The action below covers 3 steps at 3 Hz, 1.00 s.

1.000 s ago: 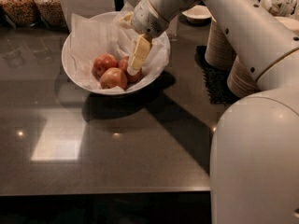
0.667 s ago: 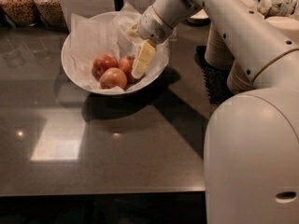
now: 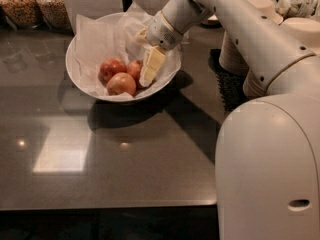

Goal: Pick apple from white bowl

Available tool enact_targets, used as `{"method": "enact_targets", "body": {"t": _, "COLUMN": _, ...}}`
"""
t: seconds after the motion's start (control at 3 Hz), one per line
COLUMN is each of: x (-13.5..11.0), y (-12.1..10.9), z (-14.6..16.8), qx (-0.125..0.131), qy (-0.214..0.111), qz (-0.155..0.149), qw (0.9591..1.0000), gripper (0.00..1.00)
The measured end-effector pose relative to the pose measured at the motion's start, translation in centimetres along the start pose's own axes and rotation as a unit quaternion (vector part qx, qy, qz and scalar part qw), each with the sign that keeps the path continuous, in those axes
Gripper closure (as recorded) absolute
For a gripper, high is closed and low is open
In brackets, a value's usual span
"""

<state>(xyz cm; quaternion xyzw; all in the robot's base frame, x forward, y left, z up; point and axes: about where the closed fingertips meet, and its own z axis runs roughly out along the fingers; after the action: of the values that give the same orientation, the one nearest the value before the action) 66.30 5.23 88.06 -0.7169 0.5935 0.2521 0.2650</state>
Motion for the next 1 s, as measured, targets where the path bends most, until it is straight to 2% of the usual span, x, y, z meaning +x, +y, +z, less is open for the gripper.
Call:
{"method": "enact_targets", "body": {"t": 0.33, "x": 0.0, "y": 0.0, "z": 0.0, "qx": 0.000, "qy": 0.000, "qz": 0.000, "qw": 1.0000, "gripper": 0.00}}
{"method": "enact_targets", "body": {"t": 0.67, "x": 1.1, "y": 0.8, "z": 1.2, "qx": -0.013, "qy": -0.031, "qz": 0.004, "qw": 0.9994, "gripper": 0.00}}
{"method": "enact_targets", "body": {"t": 1.0, "x": 1.2, "y": 0.9, "z": 1.2, "qx": -0.014, "qy": -0.033, "qz": 0.004, "qw": 0.9994, "gripper": 0.00}}
